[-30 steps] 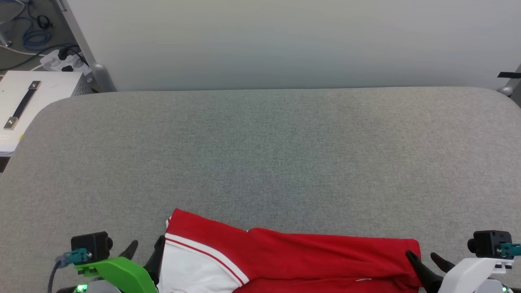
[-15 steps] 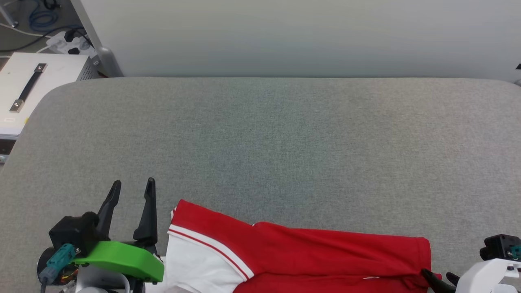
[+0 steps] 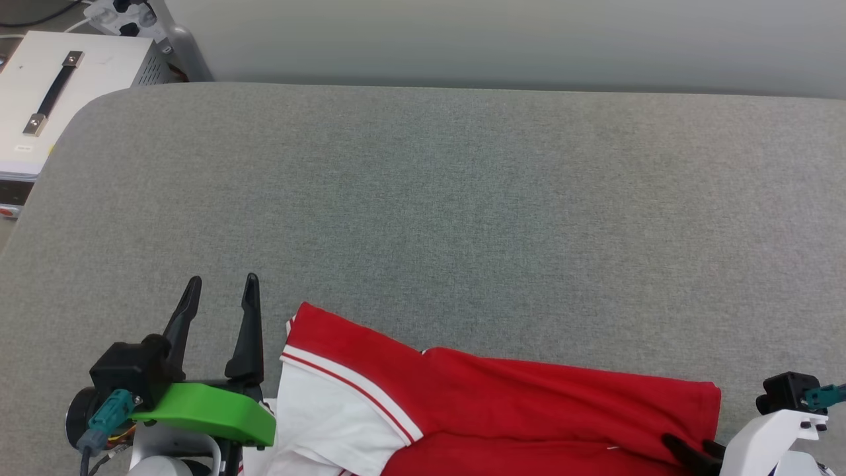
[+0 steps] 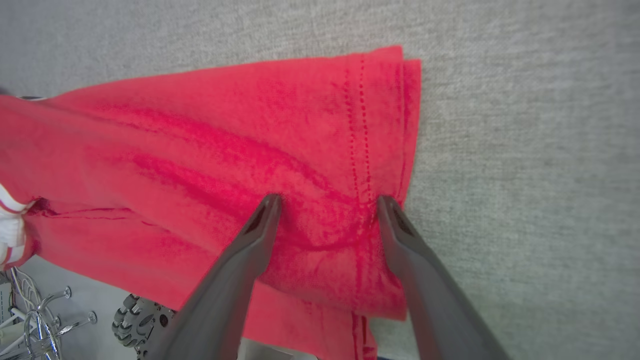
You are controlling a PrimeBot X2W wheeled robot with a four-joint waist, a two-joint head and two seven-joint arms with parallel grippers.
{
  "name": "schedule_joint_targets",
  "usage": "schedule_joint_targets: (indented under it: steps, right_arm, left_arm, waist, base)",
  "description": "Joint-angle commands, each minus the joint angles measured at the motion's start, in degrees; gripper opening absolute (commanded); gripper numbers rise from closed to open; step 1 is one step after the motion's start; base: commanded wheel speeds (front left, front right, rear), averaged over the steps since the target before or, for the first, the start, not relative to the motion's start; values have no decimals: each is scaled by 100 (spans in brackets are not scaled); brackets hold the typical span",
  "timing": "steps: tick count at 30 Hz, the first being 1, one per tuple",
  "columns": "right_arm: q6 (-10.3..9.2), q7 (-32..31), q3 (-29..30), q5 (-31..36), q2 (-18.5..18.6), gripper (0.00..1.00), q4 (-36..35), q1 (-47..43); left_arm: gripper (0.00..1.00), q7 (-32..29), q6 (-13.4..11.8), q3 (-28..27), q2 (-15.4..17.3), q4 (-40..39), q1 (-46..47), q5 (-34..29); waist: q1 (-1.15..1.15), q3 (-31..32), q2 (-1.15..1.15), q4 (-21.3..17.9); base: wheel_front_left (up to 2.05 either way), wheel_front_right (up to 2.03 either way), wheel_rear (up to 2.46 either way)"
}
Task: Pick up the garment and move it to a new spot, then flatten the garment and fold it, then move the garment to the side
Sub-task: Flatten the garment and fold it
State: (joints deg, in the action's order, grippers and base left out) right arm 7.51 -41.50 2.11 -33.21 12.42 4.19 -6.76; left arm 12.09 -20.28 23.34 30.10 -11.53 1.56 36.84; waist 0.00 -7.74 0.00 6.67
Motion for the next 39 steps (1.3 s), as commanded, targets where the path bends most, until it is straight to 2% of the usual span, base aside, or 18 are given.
schedule_joint_targets:
  steps: [1,2,3,4,16,24,30,35,39]
  right_arm:
    - [-2,-129,-171,-70,-93,60,210,-2]
    - [-2,-152,-235,-87,-85,30,247,12]
    - [-2,-135,-265,-101,-90,5,275,38]
    - [-2,-154,-291,-121,-93,0,307,54]
    - [-2,-90,-128,-111,192,0,148,281]
    - [-2,-159,539,-46,444,0,134,412]
    - [-2,-298,1255,60,480,0,167,370]
    - [-2,-458,1813,142,371,0,64,365]
    - [-2,-757,2153,-284,-20,0,14,500]
  left_arm:
    - [100,36,-18,-14,-39,28,106,-66]
    - [100,43,-13,-14,-40,47,115,-69]
    - [100,50,-9,-16,-41,66,122,-70]
    - [100,54,-4,-17,-43,85,125,-69]
    - [100,54,-17,-8,67,232,-9,-91]
    - [100,56,-83,-22,156,158,-118,-136]
    - [100,48,-114,-6,183,131,-178,-145]
    - [100,52,-129,1,191,128,-193,-147]
    - [100,58,-131,16,182,138,-190,-147]
  waist:
    - [0,-30,0,14]
    - [0,-31,0,12]
    - [0,-27,0,9]
    - [0,-13,0,7]
    - [0,395,0,-23]
    - [0,530,0,-127]
    - [0,580,0,-232]
    - [0,591,0,-317]
    - [0,620,0,-363]
  base:
    - [0,0,0]
    - [0,0,0]
    - [0,0,0]
    - [0,0,0]
    - [0,0,0]
    - [0,0,0]
    - [0,0,0]
    - [0,0,0]
    - [0,0,0]
